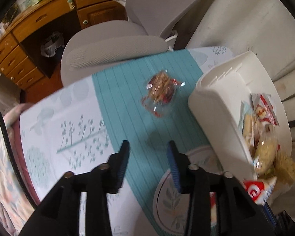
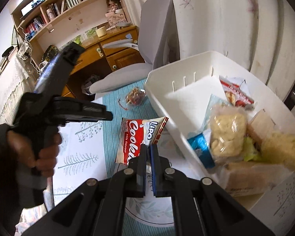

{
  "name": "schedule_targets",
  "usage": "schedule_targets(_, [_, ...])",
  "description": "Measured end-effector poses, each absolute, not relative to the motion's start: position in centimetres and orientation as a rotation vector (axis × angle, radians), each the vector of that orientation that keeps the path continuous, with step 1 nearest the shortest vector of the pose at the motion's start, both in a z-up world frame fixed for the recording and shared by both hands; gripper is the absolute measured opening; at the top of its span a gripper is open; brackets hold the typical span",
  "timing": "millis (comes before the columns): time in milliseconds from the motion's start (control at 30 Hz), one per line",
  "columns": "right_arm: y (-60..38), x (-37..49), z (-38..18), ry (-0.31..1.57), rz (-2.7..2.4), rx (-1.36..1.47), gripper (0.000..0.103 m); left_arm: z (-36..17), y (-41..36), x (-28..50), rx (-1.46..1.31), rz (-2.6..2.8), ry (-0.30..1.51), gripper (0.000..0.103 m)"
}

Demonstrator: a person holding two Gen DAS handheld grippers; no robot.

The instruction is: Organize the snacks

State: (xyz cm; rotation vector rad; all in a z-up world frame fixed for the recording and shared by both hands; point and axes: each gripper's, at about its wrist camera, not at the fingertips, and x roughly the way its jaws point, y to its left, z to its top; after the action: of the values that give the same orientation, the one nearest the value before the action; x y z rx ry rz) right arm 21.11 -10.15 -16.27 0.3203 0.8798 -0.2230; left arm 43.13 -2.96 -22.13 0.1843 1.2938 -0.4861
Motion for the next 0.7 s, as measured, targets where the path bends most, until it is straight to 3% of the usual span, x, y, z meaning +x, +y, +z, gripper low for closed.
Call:
schedule_targets(67, [-10.7, 21.4, -15.7, 0.875, -0.210, 0.316, 0.004, -22.1, -4.1, 44.0, 0.207, -0.486, 1.270, 0.059])
schedule_targets(300, [-12.8, 22.0, -14.8, 0.858, -0.191, 0.327, 0.004, -22.8, -7.5, 46.1, 0.297, -0.513, 1.183, 0.061])
schedule_targets(700, [-16.5, 22.0, -15.7, 0.797, -0.223, 0.394, 0.004, -26.0, -9.4, 48.2, 0.295, -0.520, 1.181, 0.061])
